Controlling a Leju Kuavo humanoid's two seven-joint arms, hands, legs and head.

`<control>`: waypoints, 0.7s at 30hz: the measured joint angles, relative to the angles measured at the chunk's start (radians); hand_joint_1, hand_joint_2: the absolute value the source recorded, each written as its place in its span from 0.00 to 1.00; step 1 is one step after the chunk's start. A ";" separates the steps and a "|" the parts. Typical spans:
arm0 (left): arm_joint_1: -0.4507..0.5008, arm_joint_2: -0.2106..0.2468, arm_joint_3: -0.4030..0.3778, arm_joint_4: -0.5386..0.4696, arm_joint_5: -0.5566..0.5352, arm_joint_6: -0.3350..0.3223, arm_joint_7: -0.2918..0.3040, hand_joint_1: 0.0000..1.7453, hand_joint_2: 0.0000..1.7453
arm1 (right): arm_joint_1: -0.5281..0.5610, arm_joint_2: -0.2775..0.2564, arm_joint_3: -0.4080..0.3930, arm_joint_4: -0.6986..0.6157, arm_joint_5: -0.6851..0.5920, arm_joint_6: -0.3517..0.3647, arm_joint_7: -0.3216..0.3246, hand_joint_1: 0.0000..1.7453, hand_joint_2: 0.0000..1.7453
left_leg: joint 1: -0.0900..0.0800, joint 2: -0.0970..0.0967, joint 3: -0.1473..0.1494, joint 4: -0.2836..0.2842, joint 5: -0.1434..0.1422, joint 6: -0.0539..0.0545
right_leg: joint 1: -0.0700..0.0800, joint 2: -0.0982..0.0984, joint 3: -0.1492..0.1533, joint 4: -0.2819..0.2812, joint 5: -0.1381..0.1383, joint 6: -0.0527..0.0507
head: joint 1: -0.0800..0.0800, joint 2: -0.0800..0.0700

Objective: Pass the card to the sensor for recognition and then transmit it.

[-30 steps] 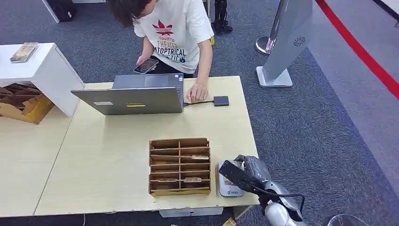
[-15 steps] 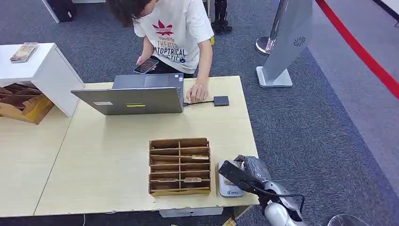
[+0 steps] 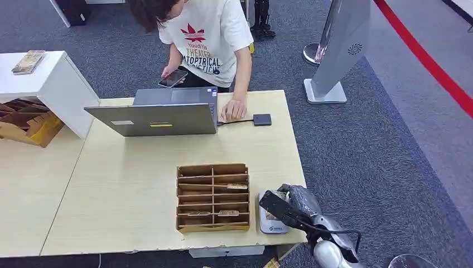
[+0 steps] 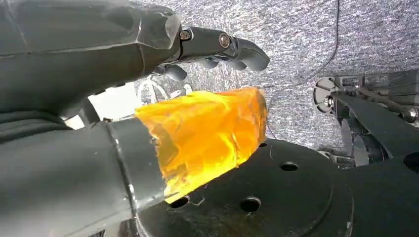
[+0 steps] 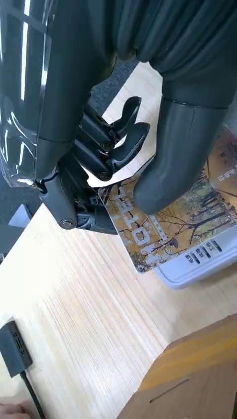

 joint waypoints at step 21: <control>0.000 0.000 0.000 0.000 0.003 -0.004 0.000 0.00 0.00 | 0.001 0.000 0.003 0.000 0.003 0.001 0.004 1.00 1.00 | 0.000 0.000 0.000 0.000 0.000 0.000 | 0.000 0.000 0.000 0.000 0.000 0.000 | 0.000 0.000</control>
